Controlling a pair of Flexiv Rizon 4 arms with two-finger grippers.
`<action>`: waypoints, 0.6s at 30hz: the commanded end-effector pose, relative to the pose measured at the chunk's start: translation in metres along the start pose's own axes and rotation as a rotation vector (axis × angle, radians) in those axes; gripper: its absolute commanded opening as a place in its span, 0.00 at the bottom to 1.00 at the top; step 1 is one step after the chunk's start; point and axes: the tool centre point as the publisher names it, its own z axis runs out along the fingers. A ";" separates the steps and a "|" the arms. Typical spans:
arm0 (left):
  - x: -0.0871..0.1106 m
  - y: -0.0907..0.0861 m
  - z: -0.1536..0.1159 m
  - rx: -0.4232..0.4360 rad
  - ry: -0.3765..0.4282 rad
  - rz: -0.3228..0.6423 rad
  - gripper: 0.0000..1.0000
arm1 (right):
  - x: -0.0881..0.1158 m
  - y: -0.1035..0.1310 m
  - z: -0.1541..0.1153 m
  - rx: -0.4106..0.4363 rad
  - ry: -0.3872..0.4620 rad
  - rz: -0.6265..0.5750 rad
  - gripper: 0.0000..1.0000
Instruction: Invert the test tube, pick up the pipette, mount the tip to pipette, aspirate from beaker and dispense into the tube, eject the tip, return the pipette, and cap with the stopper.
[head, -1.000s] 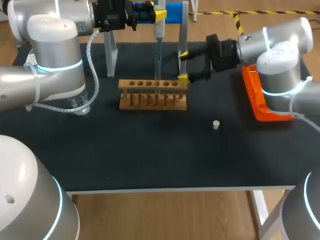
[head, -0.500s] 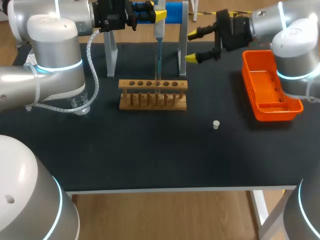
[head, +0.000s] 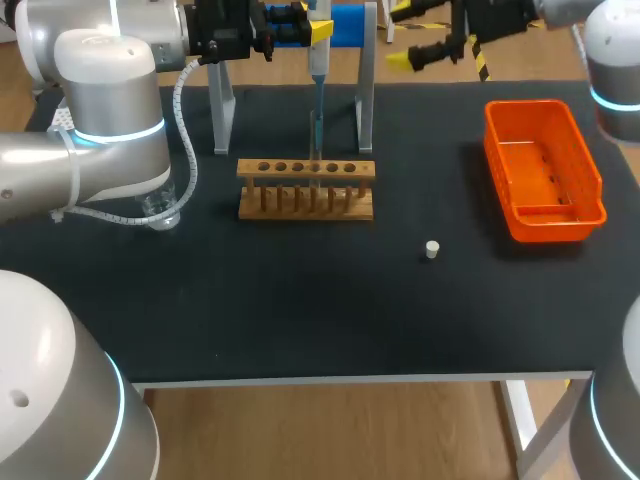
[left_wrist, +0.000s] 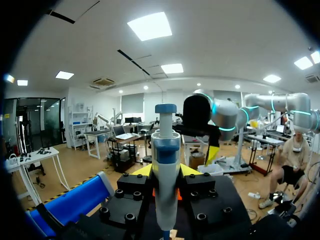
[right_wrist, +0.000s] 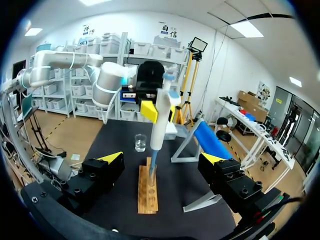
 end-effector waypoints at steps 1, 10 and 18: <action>0.000 0.000 0.001 0.002 -0.002 0.001 0.00 | -0.005 0.022 -0.010 0.045 0.004 0.003 1.00; 0.000 0.000 0.001 0.002 -0.002 0.001 0.00 | -0.018 0.063 -0.007 0.023 -0.008 -0.005 1.00; 0.000 0.000 0.001 0.002 -0.002 0.001 0.00 | -0.018 0.094 0.001 0.009 0.007 -0.024 0.15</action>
